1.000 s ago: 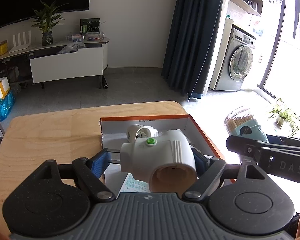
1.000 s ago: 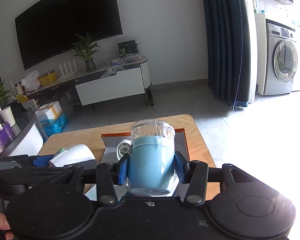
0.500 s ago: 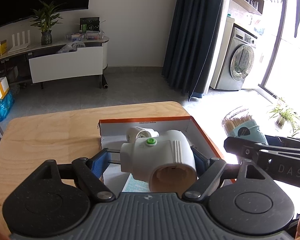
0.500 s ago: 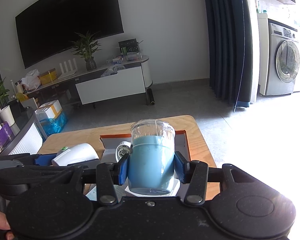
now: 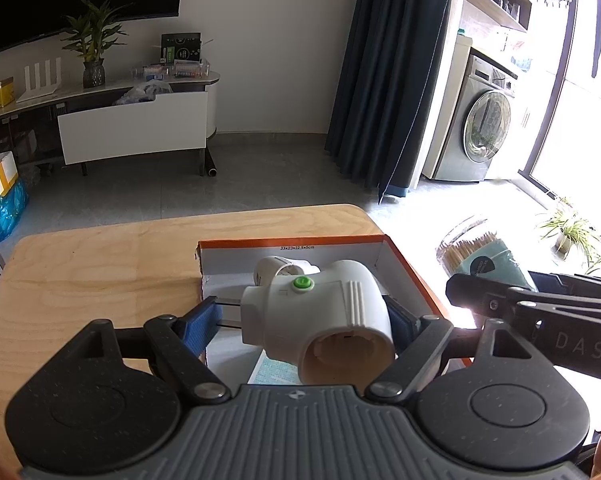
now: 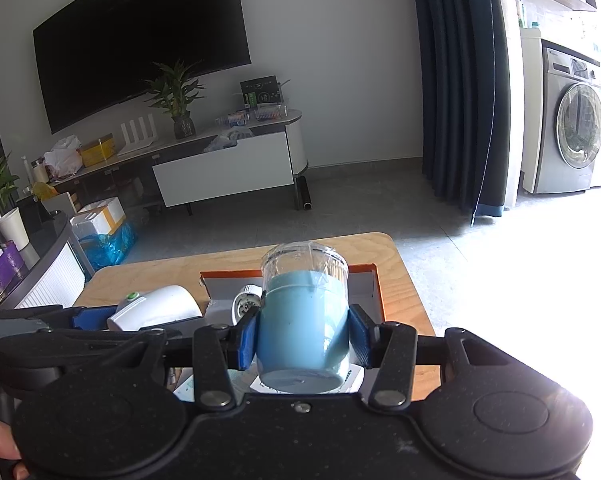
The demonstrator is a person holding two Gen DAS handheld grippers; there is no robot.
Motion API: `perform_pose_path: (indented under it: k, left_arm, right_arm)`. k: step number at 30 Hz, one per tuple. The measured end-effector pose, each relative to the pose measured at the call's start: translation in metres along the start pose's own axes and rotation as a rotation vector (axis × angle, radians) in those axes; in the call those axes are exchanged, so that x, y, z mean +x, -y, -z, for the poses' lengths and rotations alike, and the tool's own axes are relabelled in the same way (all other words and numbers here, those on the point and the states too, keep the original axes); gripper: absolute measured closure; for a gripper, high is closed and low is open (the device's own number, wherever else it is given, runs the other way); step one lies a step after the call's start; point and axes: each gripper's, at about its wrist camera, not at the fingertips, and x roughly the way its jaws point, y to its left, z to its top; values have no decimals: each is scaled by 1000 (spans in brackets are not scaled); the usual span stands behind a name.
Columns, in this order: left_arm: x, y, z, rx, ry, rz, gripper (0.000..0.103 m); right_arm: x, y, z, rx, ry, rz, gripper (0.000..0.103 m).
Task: Organize rigid objects
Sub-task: 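Hold the socket adapter and toothpick cup above the tray with both tools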
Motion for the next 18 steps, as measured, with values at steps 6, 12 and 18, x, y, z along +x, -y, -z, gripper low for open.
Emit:
perform_pose_path:
  k: [6,12,18]
  left_arm:
    - [1,-2,-2,-4,-1,-4,18]
    - [1,-3,-2,-7,0,-7,18]
    - [1,-2,-3,-10,2,-15,18]
  right_arm:
    - [0,0,0,0,0,1,46]
    - [2,0,-2,1,2,4,46]
    - [4,0,-2,1,4,7,46]
